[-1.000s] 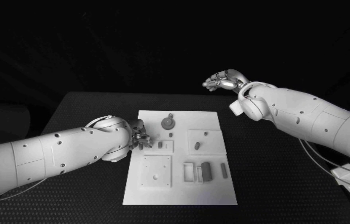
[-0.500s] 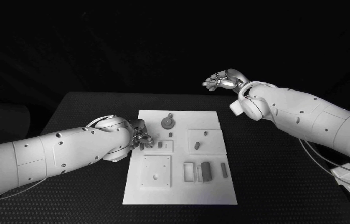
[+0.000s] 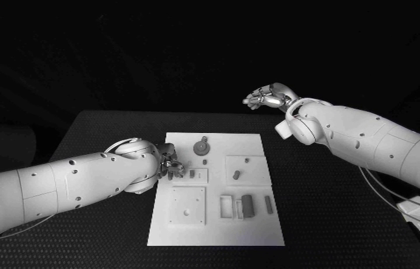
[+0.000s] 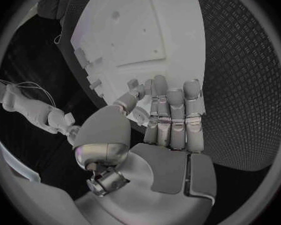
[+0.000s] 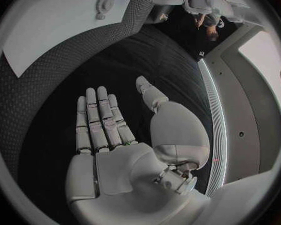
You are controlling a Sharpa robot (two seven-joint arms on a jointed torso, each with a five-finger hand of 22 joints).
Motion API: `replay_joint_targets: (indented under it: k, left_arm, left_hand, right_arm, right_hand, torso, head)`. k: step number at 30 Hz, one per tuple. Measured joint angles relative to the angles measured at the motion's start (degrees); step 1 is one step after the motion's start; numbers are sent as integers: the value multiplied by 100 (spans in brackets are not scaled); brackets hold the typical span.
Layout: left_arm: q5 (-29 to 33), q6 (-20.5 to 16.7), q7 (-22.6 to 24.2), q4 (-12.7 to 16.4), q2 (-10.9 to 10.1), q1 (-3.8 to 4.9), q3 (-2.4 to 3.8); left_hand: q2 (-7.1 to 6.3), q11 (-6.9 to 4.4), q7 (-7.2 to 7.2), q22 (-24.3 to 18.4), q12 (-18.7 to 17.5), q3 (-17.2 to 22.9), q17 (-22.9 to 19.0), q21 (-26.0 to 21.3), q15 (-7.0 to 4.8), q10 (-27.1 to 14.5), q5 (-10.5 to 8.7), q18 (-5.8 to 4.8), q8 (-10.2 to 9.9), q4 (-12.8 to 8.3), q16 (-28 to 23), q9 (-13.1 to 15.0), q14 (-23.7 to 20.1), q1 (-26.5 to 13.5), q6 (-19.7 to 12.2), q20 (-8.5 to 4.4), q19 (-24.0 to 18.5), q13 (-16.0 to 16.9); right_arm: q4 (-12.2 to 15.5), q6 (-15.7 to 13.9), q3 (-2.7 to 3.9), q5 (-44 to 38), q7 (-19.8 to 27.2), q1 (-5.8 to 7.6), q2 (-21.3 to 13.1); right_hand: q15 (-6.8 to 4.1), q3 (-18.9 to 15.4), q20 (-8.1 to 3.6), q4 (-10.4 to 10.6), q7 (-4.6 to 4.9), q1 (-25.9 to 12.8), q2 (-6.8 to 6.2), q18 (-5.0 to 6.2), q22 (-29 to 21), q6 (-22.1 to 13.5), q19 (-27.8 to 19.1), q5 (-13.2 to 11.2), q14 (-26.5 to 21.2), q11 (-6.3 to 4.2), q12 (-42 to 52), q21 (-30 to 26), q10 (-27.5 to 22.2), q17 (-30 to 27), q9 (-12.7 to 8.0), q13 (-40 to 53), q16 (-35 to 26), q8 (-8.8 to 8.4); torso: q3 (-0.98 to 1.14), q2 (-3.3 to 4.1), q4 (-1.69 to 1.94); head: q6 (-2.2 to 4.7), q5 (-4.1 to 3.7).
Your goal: Assemble the parts on the task board
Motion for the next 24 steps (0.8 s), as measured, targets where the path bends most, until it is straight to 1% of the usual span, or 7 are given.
replay_joint_targets:
  k: [3,10,14,16,19,24]
  left_arm:
    - [-30,18,-3,-7,1,0,0]
    - [-74,64,-11,-23,-2,-1,0]
    - [-105,94,-17,-25,3,-1,-1]
    - [-124,108,-17,-25,4,-1,-1]
    - [-148,127,-18,-24,2,-1,1]
    - [-171,148,-19,-24,3,-1,2]
  left_hand:
    - [0,-13,-15,0,8,0,-7,33,-19,14,103,0,8,0,21,-2,19,0,15,-19,20,11]
    - [3,-21,-18,0,50,-17,-16,69,-19,21,136,-1,28,-17,69,3,21,-3,19,-18,21,30]
    - [29,-21,-11,0,126,-40,-39,168,-29,23,393,-1,75,-40,182,42,31,-30,47,-29,32,66]
    - [31,-24,-12,0,142,-40,-44,180,-45,26,450,-1,86,-41,186,51,47,-50,48,-40,44,72]
    - [22,-42,-24,0,165,-48,-49,223,-39,45,505,-2,87,-48,230,60,59,-83,60,-49,52,83]
    - [23,-50,-28,0,170,-48,-50,223,-42,54,513,-2,117,-48,230,68,57,-84,64,-51,50,89]
  right_arm:
    - [1,1,0,0,0,0,-2]
    - [4,4,0,0,-2,0,-10]
    - [4,6,0,0,-2,0,-5]
    - [4,7,0,0,-2,0,-4]
    - [3,8,0,0,-2,0,-5]
    - [3,10,0,0,-2,0,-7]
  right_hand:
    - [0,0,0,0,0,0,0,0,0,0,0,0,0,0,0,0,0,0,0,0,0,0]
    - [0,0,0,0,0,0,0,0,5,0,0,0,0,0,0,0,0,0,0,-5,0,0]
    - [0,0,0,0,0,0,0,0,5,0,0,0,0,0,0,0,0,5,0,-6,0,0]
    - [0,0,0,0,0,0,0,0,5,0,0,0,0,0,0,0,0,5,0,-11,0,0]
    - [0,0,0,0,0,0,0,0,5,0,0,0,0,0,0,0,0,5,1,-10,0,0]
    - [0,0,0,0,0,0,0,0,5,0,0,0,0,0,0,0,0,5,1,-16,0,0]
  torso:
    - [0,0,0]
    - [0,-1,1]
    - [-2,-1,1]
    - [-3,-1,1]
    - [-4,-1,1]
    - [-5,-1,2]
  head:
    - [-2,1]
    - [-3,1]
    - [-2,-3]
    - [-2,-3]
    - [-2,-3]
    - [-6,-3]
